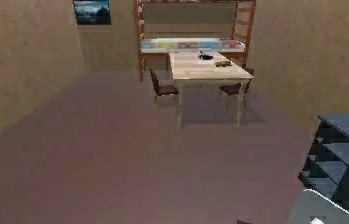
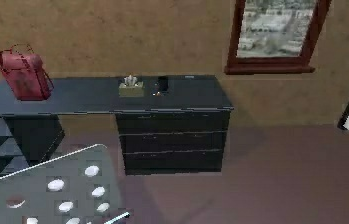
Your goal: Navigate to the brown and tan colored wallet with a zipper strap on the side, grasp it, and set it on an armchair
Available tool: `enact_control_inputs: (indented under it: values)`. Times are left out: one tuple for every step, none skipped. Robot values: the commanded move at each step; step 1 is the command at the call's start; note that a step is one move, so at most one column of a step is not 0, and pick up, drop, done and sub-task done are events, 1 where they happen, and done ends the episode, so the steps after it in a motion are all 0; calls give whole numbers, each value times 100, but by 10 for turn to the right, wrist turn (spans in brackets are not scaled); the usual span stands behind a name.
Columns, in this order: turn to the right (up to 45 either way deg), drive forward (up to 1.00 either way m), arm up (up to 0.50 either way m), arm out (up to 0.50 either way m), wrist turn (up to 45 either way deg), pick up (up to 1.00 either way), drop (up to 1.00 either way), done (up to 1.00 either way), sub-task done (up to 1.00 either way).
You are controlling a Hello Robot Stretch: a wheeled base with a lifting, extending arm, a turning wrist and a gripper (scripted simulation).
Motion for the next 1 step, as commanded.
enact_control_inputs:
  values:
    - [0,60,0,0,0,0,0,0,0]
